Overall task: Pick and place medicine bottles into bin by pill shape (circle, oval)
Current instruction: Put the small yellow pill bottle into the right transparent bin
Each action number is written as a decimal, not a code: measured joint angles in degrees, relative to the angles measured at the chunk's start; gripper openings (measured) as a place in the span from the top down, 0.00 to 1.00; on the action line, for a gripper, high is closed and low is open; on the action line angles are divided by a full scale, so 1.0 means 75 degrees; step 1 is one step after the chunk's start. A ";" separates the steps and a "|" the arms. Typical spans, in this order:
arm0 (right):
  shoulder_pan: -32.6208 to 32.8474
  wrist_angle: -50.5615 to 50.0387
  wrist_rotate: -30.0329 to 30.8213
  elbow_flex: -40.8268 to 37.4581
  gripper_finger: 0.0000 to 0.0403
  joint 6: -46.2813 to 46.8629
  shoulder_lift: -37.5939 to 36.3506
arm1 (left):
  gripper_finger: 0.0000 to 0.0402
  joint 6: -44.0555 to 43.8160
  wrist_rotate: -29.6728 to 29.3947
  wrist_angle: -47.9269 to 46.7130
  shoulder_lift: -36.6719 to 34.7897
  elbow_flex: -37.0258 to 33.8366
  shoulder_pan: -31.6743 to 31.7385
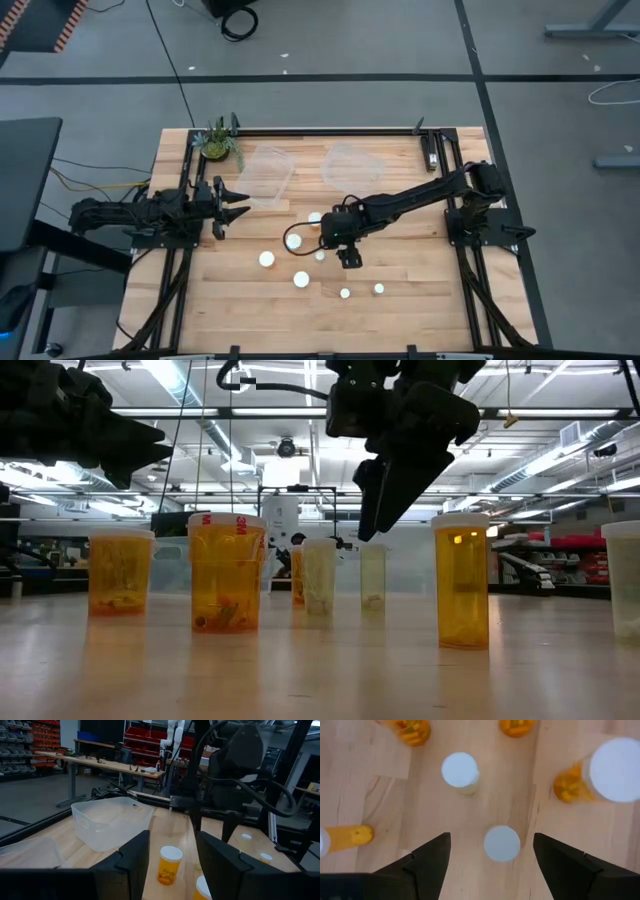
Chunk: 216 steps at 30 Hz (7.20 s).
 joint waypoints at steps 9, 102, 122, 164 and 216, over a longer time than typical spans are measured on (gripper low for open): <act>0.0040 -0.0817 -0.0002 0.0782 0.27 -0.0345 0.0697 | 0.57 0.0001 0.0000 0.0001 0.0000 -0.0001 0.0001; -0.4591 -0.1477 0.0568 0.2107 0.66 -0.1810 0.0830 | 0.57 0.0000 -0.0003 0.0001 0.0000 0.0001 -0.0002; -0.5319 0.0002 -0.0016 0.0862 0.66 -0.1590 0.0830 | 0.57 0.0001 0.0000 0.0002 0.0000 -0.0001 -0.0002; -0.3238 -0.1723 0.0114 0.2302 0.55 -0.1133 0.0833 | 0.57 0.0000 -0.0001 0.0001 0.0000 -0.0001 -0.0002; 0.0242 -0.0230 -0.0481 0.2279 0.55 -0.1523 0.1512 | 0.57 0.0004 0.0000 -0.0046 0.0001 0.0000 0.0001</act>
